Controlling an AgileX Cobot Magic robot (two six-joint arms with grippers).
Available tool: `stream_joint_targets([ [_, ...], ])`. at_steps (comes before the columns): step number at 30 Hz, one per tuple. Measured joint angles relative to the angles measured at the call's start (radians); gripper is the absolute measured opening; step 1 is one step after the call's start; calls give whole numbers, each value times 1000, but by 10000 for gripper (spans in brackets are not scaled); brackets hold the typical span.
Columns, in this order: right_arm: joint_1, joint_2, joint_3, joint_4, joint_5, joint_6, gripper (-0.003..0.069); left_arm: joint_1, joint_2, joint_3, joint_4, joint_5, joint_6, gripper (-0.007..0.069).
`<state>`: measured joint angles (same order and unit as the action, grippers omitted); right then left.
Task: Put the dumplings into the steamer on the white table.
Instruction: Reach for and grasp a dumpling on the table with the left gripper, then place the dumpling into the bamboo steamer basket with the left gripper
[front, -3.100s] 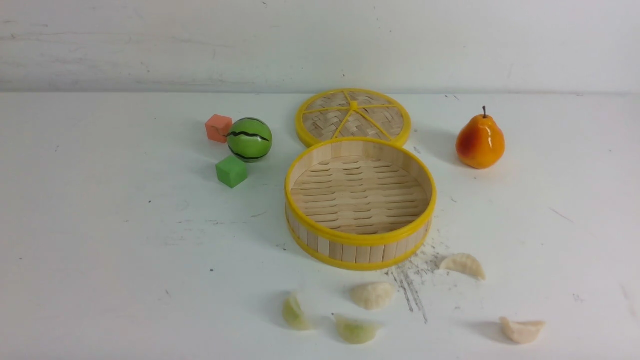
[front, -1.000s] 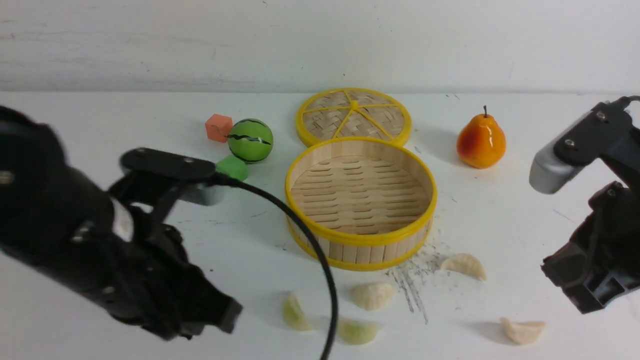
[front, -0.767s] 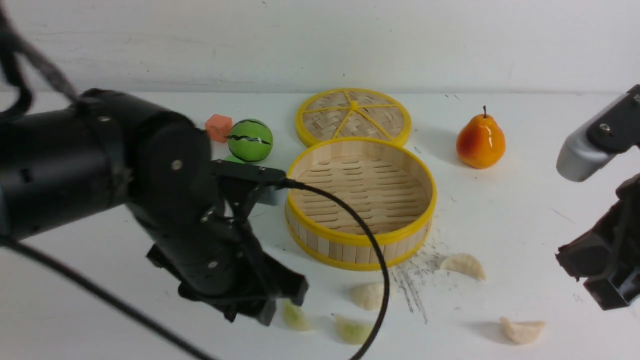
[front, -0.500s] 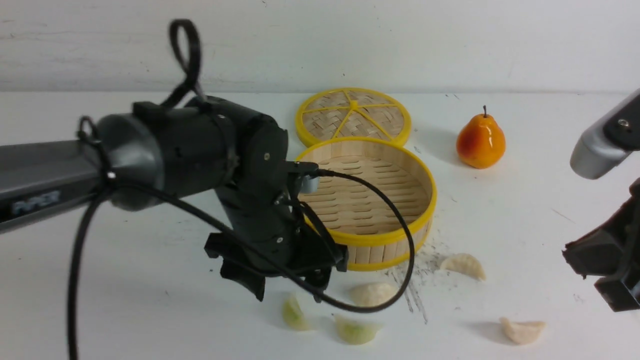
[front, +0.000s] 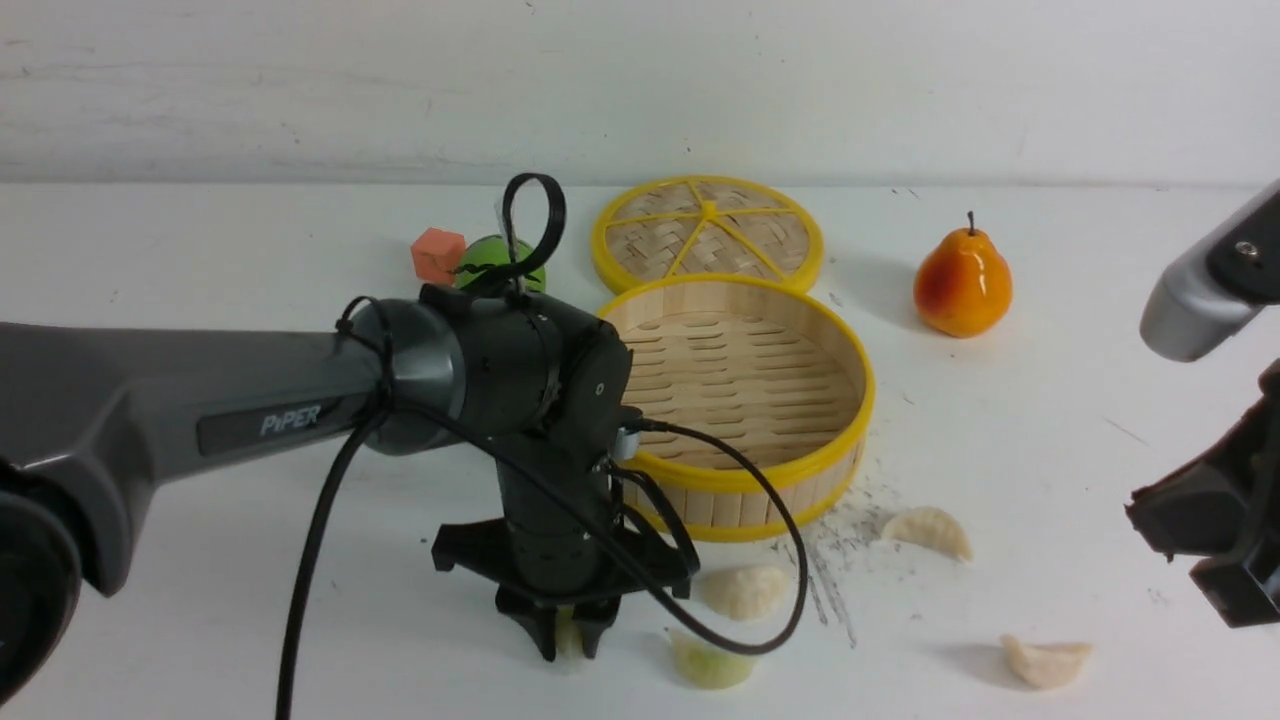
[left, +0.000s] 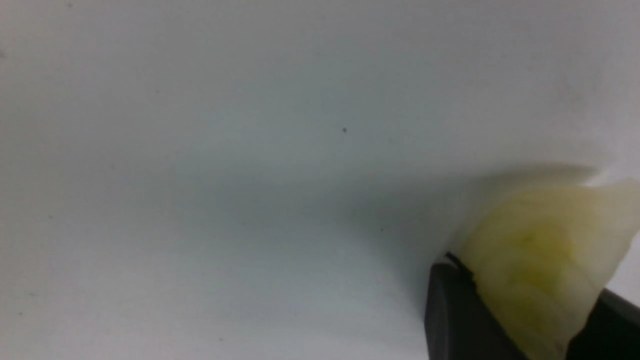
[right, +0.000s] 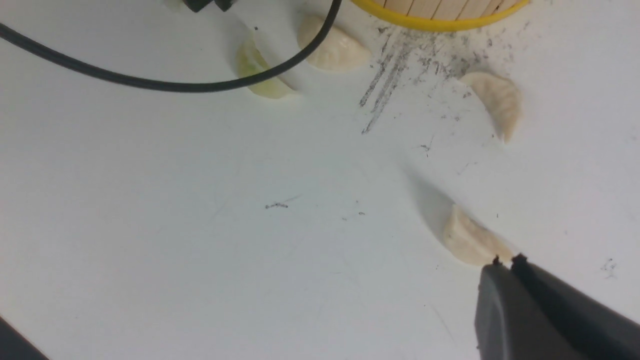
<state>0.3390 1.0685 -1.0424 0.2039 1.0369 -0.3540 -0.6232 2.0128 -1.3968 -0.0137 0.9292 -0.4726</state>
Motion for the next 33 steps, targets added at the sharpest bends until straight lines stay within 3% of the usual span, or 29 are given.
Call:
stream_joint_targets([
  [5,0,0,0,0,-6,0,16,-1,-34,-64,-3,64,69,190],
  [12,0,0,0,6,-26,0,22,5,-95,-451,35,155,140,190],
  [21,0,0,0,27,-36,0,31,88,245,-891,-39,270,152,190],
  [33,0,0,0,50,-46,0,41,79,439,-1007,-81,110,115,190],
])
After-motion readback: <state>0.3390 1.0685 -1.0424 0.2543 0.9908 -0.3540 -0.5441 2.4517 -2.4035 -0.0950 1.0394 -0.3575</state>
